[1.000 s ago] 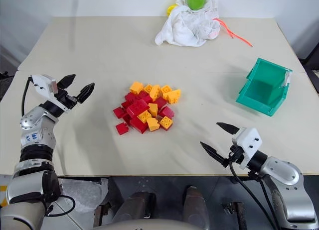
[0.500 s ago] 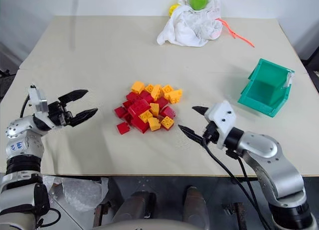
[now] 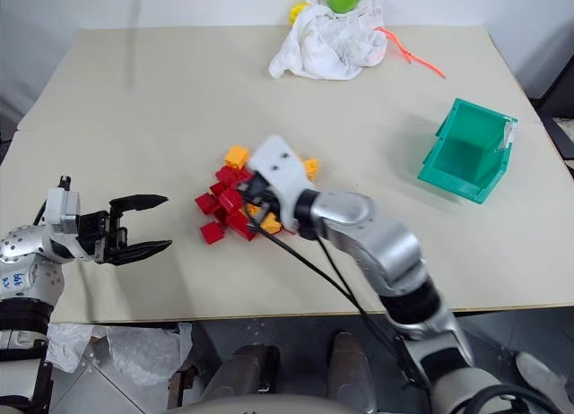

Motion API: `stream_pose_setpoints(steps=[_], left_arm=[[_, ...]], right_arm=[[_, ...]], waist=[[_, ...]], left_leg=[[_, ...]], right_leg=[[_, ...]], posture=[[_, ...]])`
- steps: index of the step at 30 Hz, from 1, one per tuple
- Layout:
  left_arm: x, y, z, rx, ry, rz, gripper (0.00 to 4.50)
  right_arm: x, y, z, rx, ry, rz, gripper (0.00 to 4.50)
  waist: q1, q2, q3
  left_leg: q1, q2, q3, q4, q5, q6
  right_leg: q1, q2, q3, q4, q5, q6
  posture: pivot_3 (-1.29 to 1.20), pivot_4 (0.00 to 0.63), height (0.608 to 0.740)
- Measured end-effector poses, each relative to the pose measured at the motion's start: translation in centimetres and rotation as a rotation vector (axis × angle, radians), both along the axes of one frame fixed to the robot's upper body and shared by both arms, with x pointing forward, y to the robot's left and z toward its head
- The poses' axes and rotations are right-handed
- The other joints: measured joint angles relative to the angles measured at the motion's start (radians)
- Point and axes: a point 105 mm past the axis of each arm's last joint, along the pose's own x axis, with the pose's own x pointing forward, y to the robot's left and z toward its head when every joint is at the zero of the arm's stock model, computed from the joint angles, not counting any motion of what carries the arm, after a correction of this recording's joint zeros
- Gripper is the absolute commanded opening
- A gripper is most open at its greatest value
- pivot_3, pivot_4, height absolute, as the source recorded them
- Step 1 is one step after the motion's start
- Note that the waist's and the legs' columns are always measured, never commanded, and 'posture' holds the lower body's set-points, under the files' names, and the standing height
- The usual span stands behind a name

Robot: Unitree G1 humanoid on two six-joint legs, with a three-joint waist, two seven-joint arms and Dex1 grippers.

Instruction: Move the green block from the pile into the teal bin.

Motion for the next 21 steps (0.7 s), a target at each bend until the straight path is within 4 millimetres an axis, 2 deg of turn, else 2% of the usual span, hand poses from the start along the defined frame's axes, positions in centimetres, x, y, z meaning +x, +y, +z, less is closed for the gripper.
stream_pose_setpoints(steps=[4, 10, 13, 21], left_arm=[[0.9, 0.1, 0.4, -0.016, -0.043, 0.027, 4.50], [1.4, 0.0, 0.5, -0.024, -0.071, 0.042, 4.50], [1.6, -0.2, 0.2, -0.034, -0.064, 0.047, 4.50], [1.7, -0.5, 0.0, -0.043, -0.069, 0.051, 4.50]], right_arm=[[0.9, 2.7, -1.0, -0.034, 0.033, -0.012, 0.02], [1.1, 5.1, -2.8, -0.133, 0.048, 0.004, 0.02], [1.5, 5.0, -4.5, -0.207, 0.068, -0.016, 0.02], [3.8, 3.8, -4.4, -0.289, 0.009, -0.140, 0.02]], waist=[[-0.012, 0.000, 0.000], [-0.038, 0.000, 0.000], [-0.046, 0.000, 0.000], [-0.039, 0.000, 0.000]], left_leg=[[0.000, -0.006, 0.000, 0.001, 0.000, 0.001], [0.001, -0.006, 0.000, 0.001, 0.000, 0.001], [0.000, -0.006, 0.000, 0.003, 0.000, 0.001], [0.001, -0.006, 0.000, 0.011, 0.000, 0.000]], right_leg=[[0.000, -0.001, -0.002, 0.003, 0.001, -0.002], [-0.001, -0.001, -0.002, 0.005, 0.001, -0.002], [-0.002, -0.001, -0.002, 0.006, 0.001, -0.002], [0.000, -0.002, -0.001, 0.010, 0.001, -0.002]], posture=[[0.00, 0.150, 0.740], [0.00, 0.150, 0.740], [0.00, 0.150, 0.740], [0.00, 0.150, 0.740]])
